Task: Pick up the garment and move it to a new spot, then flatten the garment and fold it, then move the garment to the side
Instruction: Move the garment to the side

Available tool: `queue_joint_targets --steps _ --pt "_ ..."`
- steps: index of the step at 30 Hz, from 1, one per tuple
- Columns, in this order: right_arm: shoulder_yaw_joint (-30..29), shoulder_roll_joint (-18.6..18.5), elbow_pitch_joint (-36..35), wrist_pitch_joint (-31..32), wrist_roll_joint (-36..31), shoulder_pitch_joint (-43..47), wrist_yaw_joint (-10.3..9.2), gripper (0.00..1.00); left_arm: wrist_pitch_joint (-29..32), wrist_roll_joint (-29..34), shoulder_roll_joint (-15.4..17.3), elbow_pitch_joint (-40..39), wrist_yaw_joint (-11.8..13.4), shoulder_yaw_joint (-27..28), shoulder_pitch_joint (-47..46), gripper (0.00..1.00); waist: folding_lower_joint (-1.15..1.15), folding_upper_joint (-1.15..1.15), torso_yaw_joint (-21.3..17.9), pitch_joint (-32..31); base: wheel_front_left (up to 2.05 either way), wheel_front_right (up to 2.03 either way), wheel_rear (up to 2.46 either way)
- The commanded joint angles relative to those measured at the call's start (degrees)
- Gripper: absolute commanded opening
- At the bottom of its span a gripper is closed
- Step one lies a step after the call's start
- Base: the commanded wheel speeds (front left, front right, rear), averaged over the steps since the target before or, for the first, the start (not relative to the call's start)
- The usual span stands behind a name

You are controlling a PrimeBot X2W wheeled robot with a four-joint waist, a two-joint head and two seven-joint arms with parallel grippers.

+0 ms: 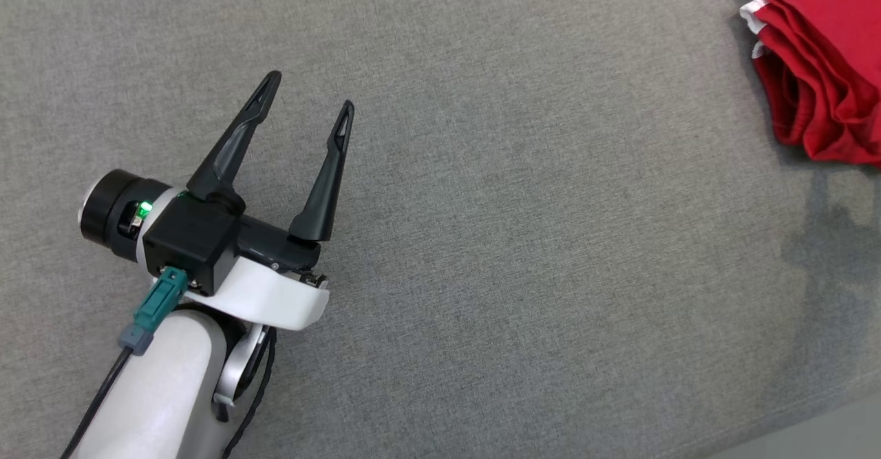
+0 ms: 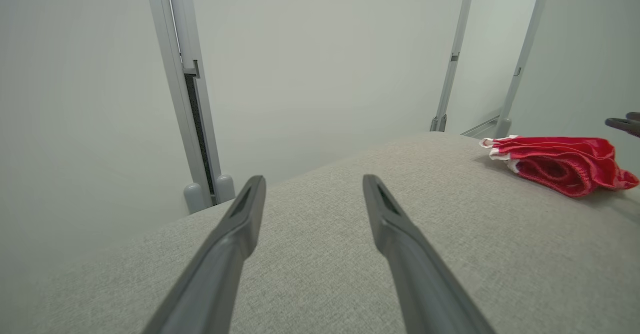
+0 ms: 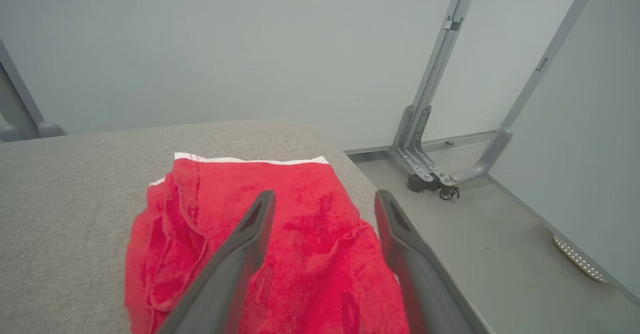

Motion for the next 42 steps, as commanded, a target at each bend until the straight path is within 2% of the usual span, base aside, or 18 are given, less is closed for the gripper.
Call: queue_joint_targets --steps 1,7,11,16,28,36,42 --pt "-2.1 2.4 -4.5 -0.2 -1.2 4.4 -0.12 1.0 -0.5 -0.7 0.1 0.6 0.7 0.6 1.6 1.0 0.0 0.0 0.0 -3.1 0.0 0.0 0.0" --pt "-5.6 9.2 -19.0 -0.2 -5.4 15.5 -0.12 1.0 -1.9 -2.7 -0.2 2.3 2.8 2.4 5.7 1.0 0.0 0.0 1.5 -7.3 0.0 0.0 0.0" --pt "-5.6 12.7 -26.4 -0.1 -7.6 20.7 -0.11 1.0 -3.1 -4.2 -0.7 3.4 4.3 4.2 8.5 1.0 0.0 0.0 3.7 -9.7 0.0 0.0 0.0" --pt "-4.3 15.9 -33.7 3.2 -10.1 25.4 -0.11 1.0 -5.0 -6.1 -1.3 5.2 6.3 6.5 11.9 1.0 0.0 0.0 7.5 -12.7 0.0 0.0 0.0" --pt "-2.1 18.6 -42.9 10.9 -11.9 35.1 -0.11 1.0 -6.5 -8.2 -1.4 9.7 8.3 8.3 19.8 1.0 0.0 0.0 15.0 -22.1 0.0 0.0 0.0" --pt "-1.4 18.7 -45.5 14.6 -11.9 42.2 -0.1 1.0 -5.1 -8.3 -0.3 10.5 7.8 6.7 25.9 1.0 0.0 0.0 15.3 -28.8 0.0 0.0 0.0" --pt "-1.8 17.6 -48.7 17.9 -11.9 48.7 -0.1 1.0 -3.8 -8.8 0.4 9.9 8.5 5.6 30.8 1.0 0.0 0.0 15.3 -33.7 0.0 0.0 0.0"
